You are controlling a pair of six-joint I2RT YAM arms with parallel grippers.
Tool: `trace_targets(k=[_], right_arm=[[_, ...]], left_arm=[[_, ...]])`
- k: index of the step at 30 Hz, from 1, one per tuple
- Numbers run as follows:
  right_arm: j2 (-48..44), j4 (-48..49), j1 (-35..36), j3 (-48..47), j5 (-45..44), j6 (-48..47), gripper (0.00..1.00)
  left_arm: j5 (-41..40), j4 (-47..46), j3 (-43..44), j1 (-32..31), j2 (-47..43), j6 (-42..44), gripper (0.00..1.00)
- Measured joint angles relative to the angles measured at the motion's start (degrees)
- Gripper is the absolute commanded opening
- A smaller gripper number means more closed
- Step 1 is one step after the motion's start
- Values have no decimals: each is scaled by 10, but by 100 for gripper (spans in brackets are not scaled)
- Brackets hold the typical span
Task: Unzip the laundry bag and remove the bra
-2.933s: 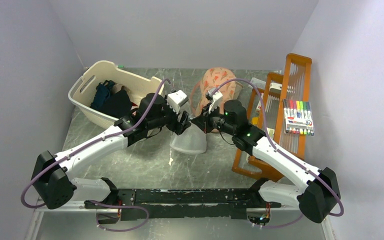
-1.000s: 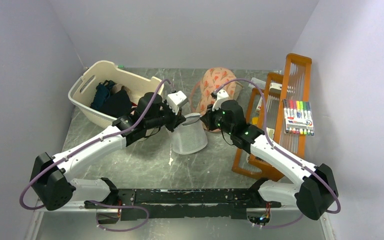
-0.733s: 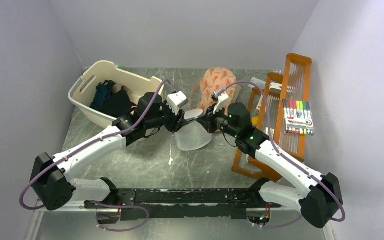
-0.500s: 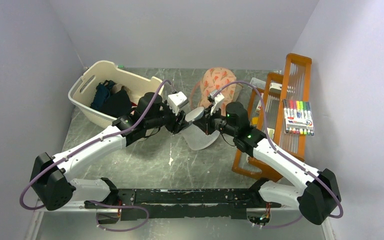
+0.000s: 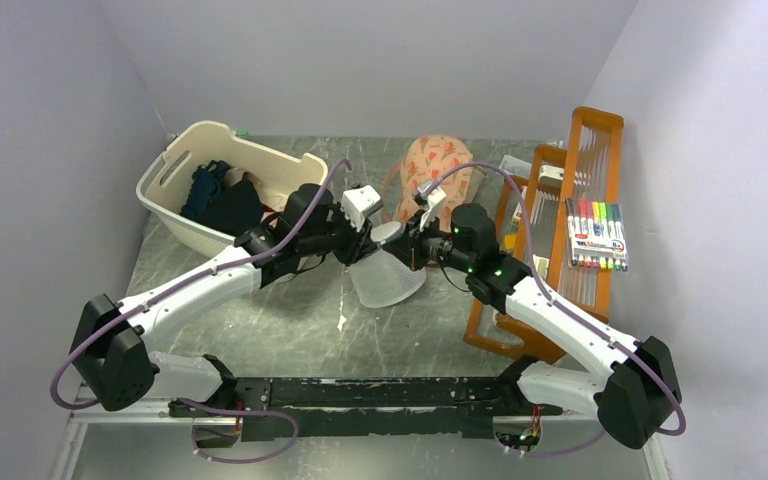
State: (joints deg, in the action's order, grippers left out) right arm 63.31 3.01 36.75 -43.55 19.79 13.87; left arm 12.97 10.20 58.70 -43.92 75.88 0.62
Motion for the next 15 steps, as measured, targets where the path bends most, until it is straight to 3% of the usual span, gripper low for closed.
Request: trace_targets(k=[5,15], right_arm=[[0,0,1,0,-6,0,0],[2,-12,1,0,-91,18,0]], left_arm=[[6,0,1,0,0,0,7],[-1,0,2,0,-11,0,7]])
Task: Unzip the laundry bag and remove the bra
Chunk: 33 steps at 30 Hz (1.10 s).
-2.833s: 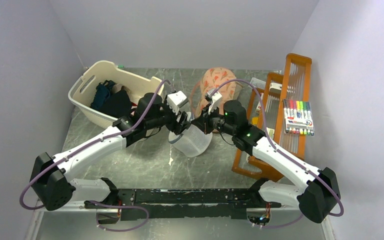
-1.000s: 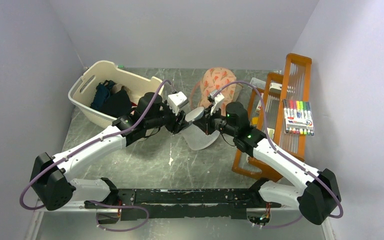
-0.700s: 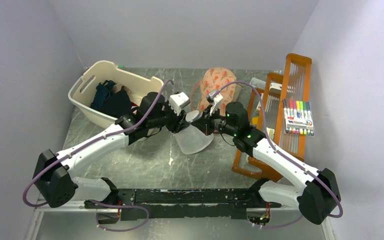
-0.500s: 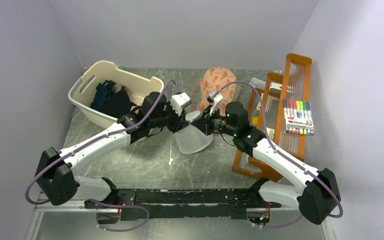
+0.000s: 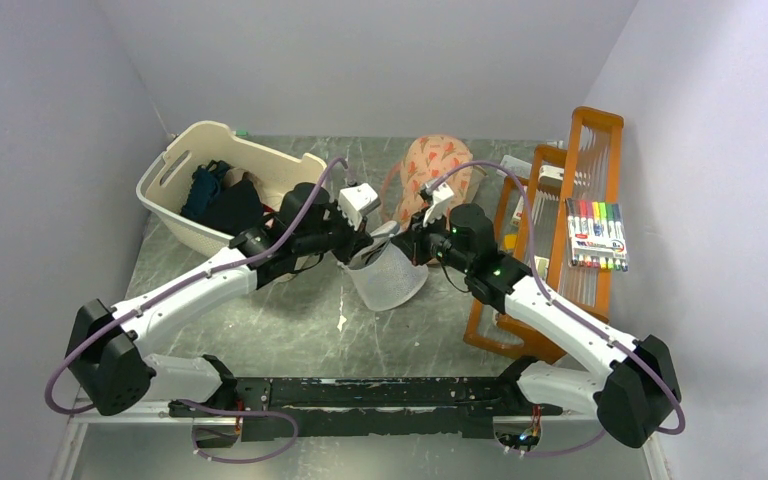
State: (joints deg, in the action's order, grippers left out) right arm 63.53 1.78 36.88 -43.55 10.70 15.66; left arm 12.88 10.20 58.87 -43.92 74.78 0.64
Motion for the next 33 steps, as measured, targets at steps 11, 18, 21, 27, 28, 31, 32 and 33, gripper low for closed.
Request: trace_targets(k=[11,18,21,27,28,31,32,33], right_arm=[[16,-31,-33,-5,-73,40,0],[14,-20,-94,3,-7,60,0],[2,-8,-103,17,29,56,0],[-10,19,-106,30,96,46,0],[-10,23,-106,30,105,45,0],[-10,36,-106,30,128,44,0],[-10,41,-106,30,136,44,0],[-10,44,-106,30,143,43,0]], left_arm=[[-13,-1,-2,0,-19,0,7],[-13,-3,-2,0,-21,0,7],[-12,-3,-2,0,-21,0,7],[-10,-1,-2,0,-16,1,28],[-10,0,-2,0,-13,2,33],[-9,4,-2,0,-4,2,46],[-9,5,-2,0,0,2,48],[-9,6,-1,0,2,2,50]])
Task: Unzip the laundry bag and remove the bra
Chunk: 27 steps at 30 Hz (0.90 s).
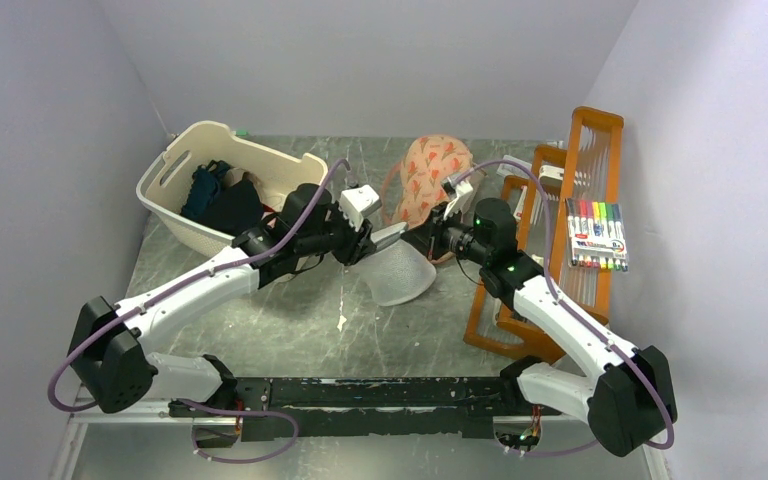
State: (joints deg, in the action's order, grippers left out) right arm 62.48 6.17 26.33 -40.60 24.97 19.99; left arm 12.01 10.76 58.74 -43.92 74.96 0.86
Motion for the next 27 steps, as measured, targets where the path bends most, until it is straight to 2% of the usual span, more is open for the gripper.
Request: trace_targets(k=[4,12,27], right_arm=[[0,6,0,0,23,-3,0],[2,13,11,0,55,-10,0],[23,27,43,-5,82,-17,0]], left_arm=[[0,3,0,0,4,0,53],[0,6,6,0,5,0,51],[1,12,6,0,6,0,40]])
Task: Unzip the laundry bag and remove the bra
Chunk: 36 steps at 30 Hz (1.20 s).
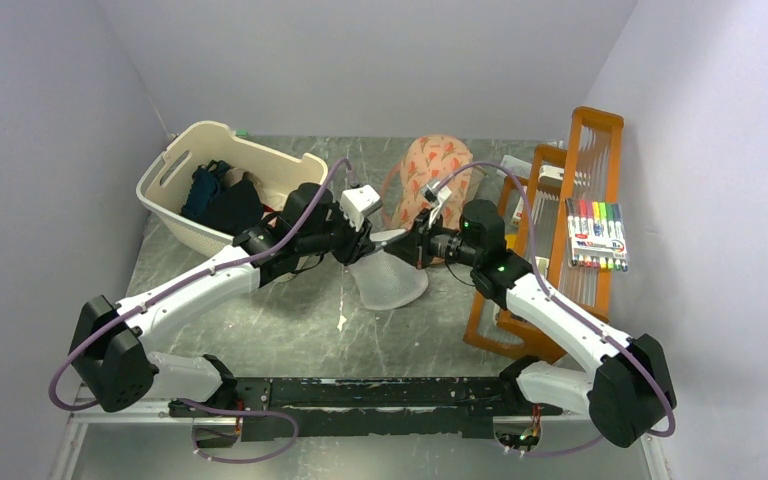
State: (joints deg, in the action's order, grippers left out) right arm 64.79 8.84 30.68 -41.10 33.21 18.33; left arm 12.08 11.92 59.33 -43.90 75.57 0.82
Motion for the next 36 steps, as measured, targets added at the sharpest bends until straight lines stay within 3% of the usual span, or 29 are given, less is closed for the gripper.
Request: trace_targets(k=[9,14,17,27,36], right_arm=[[8,7,14,0,5,-1,0],[9,8,18,0,4,-2,0],[9,8,19,0,0,-2,0],[9,5,21,0,-57,2,0],[10,-12,13,0,-124,28,0]], left_arm=[[11,0,0,0,2,0,42],[22,1,0,0,3,0,32],[26,1,0,0,3,0,22],[31,0,0,0,-3,2,7],[27,-1,0,1,-24,3,7]])
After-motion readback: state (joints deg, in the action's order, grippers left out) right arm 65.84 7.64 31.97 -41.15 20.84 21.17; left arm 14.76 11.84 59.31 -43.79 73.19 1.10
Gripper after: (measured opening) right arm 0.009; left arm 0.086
